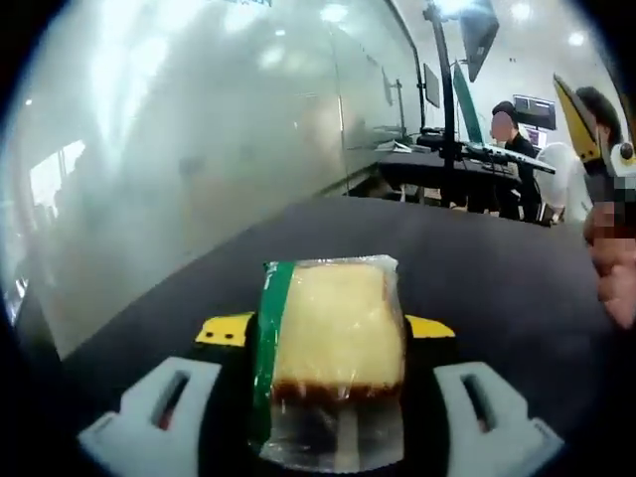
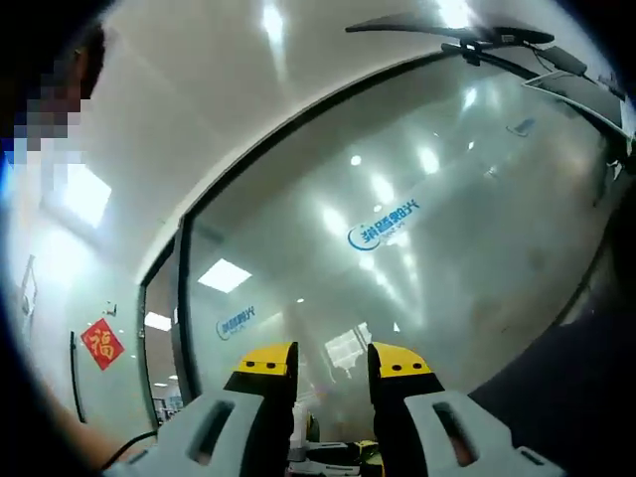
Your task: Pick up the bread from the bowl and place it onto the table
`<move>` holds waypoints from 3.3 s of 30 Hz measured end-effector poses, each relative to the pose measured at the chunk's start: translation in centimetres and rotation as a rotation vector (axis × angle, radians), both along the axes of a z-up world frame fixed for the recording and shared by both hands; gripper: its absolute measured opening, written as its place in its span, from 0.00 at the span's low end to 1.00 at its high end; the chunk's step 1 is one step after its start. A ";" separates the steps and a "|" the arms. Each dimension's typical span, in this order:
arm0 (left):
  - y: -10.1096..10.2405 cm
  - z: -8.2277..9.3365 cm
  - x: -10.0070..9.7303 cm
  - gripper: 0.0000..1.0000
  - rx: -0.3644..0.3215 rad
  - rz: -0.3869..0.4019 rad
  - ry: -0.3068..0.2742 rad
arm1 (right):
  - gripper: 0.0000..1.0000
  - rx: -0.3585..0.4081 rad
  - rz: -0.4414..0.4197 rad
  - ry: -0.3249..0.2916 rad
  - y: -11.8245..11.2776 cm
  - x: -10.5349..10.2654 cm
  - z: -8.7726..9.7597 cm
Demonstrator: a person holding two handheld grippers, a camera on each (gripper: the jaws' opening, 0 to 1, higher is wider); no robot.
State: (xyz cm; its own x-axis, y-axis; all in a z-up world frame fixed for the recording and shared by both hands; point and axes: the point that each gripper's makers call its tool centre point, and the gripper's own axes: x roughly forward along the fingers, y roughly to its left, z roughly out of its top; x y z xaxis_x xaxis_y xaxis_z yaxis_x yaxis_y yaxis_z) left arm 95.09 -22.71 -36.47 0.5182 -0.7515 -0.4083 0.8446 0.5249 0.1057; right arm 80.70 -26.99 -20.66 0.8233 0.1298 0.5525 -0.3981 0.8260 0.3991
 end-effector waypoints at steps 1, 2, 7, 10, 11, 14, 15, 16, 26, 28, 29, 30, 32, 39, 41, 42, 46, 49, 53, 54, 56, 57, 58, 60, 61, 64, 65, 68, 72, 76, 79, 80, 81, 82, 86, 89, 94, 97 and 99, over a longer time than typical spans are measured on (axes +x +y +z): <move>-0.1 -0.2 0.2 0.49 0.009 -0.003 -0.001 | 0.25 0.005 0.003 0.005 0.0 0.1 -0.1; -0.2 -0.4 0.2 0.49 0.017 -0.007 -0.005 | 0.25 0.007 0.003 0.008 0.0 0.0 -0.1; 0.4 -2.5 -0.3 0.52 0.082 -0.021 0.014 | 0.25 0.002 -0.012 0.042 -0.1 0.3 -0.8; 0.9 -1.4 -0.4 0.57 0.049 -0.011 0.017 | 0.25 0.010 -0.007 0.058 -0.1 0.6 -1.2; 1.0 -0.8 -0.2 0.57 0.033 -0.006 0.015 | 0.25 0.010 -0.008 0.061 -0.1 0.6 -1.3; 1.8 0.0 -0.1 0.58 0.015 0.004 -0.008 | 0.25 0.011 -0.003 0.065 0.0 0.9 -1.5; 2.2 0.5 0.0 0.58 0.009 0.006 -0.018 | 0.25 0.010 -0.001 0.068 0.0 1.0 -1.7; 2.8 1.1 0.1 0.57 -0.004 0.016 -0.034 | 0.25 0.009 0.003 0.070 0.2 0.9 -1.7; 11.1 10.6 -1.7 0.53 -0.325 0.124 -0.177 | 0.25 0.043 0.021 0.096 -0.3 1.4 -2.3; 13.5 12.0 -2.8 0.52 -0.368 0.145 -0.215 | 0.25 0.051 0.027 0.105 -0.3 1.5 -2.5; 15.2 12.6 -2.9 0.50 -0.385 0.173 -0.245 | 0.25 0.055 0.031 0.111 -0.2 1.5 -2.7; 17.1 13.3 -3.0 0.48 -0.369 0.212 -0.326 | 0.25 0.058 0.034 0.115 -0.2 1.6 -2.8; 22.2 14.7 -3.2 0.44 -0.283 0.336 -0.526 | 0.25 0.060 0.040 0.125 0.0 1.8 -3.0; 32.2 17.9 -2.8 0.45 -0.359 0.490 -0.581 | 0.25 0.027 0.083 0.155 1.9 2.5 -3.8; 33.5 18.1 -1.7 0.49 -0.364 0.498 -0.540 | 0.25 0.012 0.097 0.165 2.6 2.6 -4.0; 34.2 17.6 -0.8 0.52 -0.362 0.509 -0.491 | 0.25 0.001 0.104 0.169 3.1 2.6 -4.2; 34.8 15.1 3.1 0.57 -0.228 0.493 -0.392 | 0.25 -0.034 0.112 0.182 4.1 2.7 -4.6; 35.2 14.3 5.8 0.59 -0.198 0.521 -0.360 | 0.25 -0.046 0.113 0.191 4.2 2.8 -4.9; 34.4 12.8 7.9 0.72 -0.156 0.509 -0.270 | 0.25 -0.051 0.108 0.198 4.2 2.9 -5.1; 34.4 12.2 8.4 0.71 -0.125 0.519 -0.251 | 0.25 -0.050 0.106 0.200 4.1 2.9 -5.2; 34.4 11.4 9.5 0.69 -0.072 0.530 -0.242 | 0.25 -0.043 0.106 0.202 4.0 2.9 -5.2; 34.2 11.0 9.8 0.69 -0.071 0.536 -0.224 | 0.25 -0.037 0.110 0.206 4.0 3.0 -5.3; 34.2 10.7 10.0 0.68 -0.065 0.540 -0.212 | 0.25 -0.029 0.116 0.208 3.9 3.0 -5.3; 33.7 10.0 10.7 0.69 -0.053 0.539 -0.186 | 0.25 -0.027 0.120 0.211 4.0 3.0 -5.4; 33.7 9.4 10.9 0.69 -0.036 0.544 -0.174 | 0.25 -0.027 0.122 0.212 4.1 3.1 -5.4; 34.1 8.3 11.6 0.69 -0.011 0.565 -0.166 | 0.25 -0.012 0.143 0.202 4.4 2.9 -5.1; 34.5 8.1 10.8 0.68 -0.008 0.573 -0.165 | 0.25 -0.010 0.147 0.199 4.4 2.8 -5.1; 35.1 8.2 11.1 0.67 0.006 0.599 -0.182 | 0.25 -0.006 0.157 0.190 4.5 2.7 -4.8; 34.9 7.6 11.3 0.64 0.039 0.613 -0.153 | 0.25 0.000 0.171 0.186 4.8 2.6 -4.7; 35.1 7.3 11.3 0.61 0.087 0.613 -0.151 | 0.25 0.004 0.178 0.183 4.9 2.6 -4.6; 35.3 7.2 11.5 0.59 0.097 0.611 -0.143 | 0.25 0.006 0.178 0.182 5.0 2.4 -4.5; 35.3 7.2 11.5 0.58 0.103 0.608 -0.144 | 0.25 0.007 0.177 0.183 4.9 2.5 -4.6; 35.3 7.2 11.7 0.57 0.107 0.601 -0.150 | 0.25 0.009 0.178 0.185 4.9 2.5 -4.6; 35.3 7.2 11.8 0.56 0.110 0.600 -0.151 | 0.25 0.011 0.180 0.187 5.0 2.5 -4.6; 35.3 7.3 11.8 0.53 0.114 0.601 -0.156 | 0.25 0.016 0.182 0.195 4.9 2.7 -4.8; 35.2 7.4 11.5 0.51 0.123 0.598 -0.166 | 0.25 0.018 0.181 0.197 4.9 2.8 -4.9; 35.3 7.5 11.4 0.47 0.135 0.599 -0.172 | 0.25 0.021 0.178 0.202 4.7 2.9 -5.0; 35.2 7.5 11.2 0.46 0.135 0.597 -0.178 | 0.25 0.025 0.178 0.208 4.6 3.1 -5.1; 35.4 7.6 11.4 0.45 0.135 0.594 -0.179 | 0.25 0.026 0.178 0.211 4.6 3.1 -5.2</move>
State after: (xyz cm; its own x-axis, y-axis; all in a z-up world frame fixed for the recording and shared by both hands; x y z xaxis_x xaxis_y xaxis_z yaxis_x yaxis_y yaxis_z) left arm 106.52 12.65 -28.92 0.9000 -0.2623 -0.3482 0.3762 0.8708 0.3164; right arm 83.81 -22.43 -25.85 0.8858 0.2709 0.3767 -0.4423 0.7385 0.5089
